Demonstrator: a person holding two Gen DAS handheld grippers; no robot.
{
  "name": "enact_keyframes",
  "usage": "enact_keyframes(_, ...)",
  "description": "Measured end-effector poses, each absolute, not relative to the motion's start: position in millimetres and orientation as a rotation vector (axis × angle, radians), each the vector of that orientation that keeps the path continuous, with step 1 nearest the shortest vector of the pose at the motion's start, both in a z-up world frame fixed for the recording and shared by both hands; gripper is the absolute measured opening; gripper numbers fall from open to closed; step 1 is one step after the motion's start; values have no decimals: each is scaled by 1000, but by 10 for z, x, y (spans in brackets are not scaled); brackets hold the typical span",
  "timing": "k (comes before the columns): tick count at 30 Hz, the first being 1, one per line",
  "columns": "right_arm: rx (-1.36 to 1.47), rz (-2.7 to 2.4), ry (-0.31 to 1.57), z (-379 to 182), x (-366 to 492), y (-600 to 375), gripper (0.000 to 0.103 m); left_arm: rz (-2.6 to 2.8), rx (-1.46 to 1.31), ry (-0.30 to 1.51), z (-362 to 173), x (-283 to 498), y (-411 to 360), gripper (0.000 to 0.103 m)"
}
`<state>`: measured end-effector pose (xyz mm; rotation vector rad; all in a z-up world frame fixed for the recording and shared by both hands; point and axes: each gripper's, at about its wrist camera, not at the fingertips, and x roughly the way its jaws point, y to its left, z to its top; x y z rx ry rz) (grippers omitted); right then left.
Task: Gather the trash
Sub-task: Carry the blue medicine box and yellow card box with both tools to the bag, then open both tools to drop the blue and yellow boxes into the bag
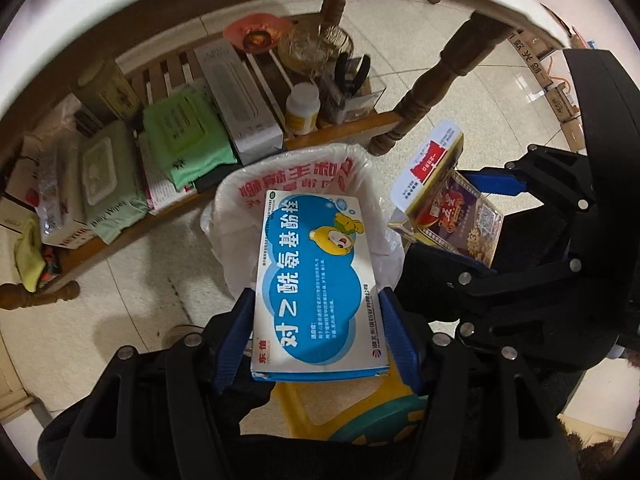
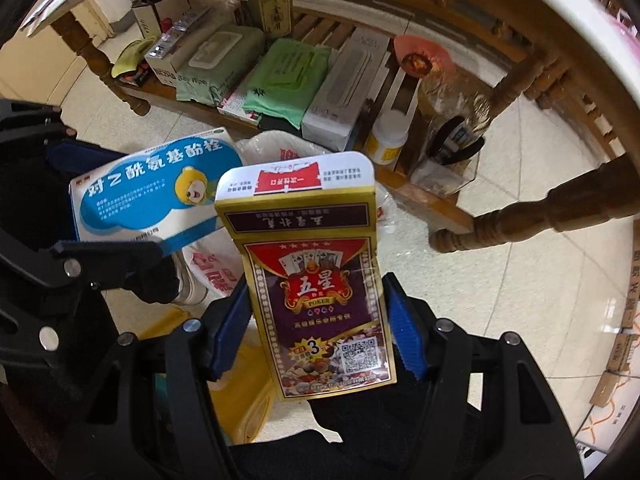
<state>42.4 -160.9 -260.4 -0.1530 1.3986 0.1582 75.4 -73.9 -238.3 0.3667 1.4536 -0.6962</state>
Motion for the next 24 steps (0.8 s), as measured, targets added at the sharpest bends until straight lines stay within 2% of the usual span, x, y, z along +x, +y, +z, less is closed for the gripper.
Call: enact_keyframes(24, -50, 153, 1539, -3811, 957, -1772, 63, -660, 318, 1658, -3481, 1208, -772, 61)
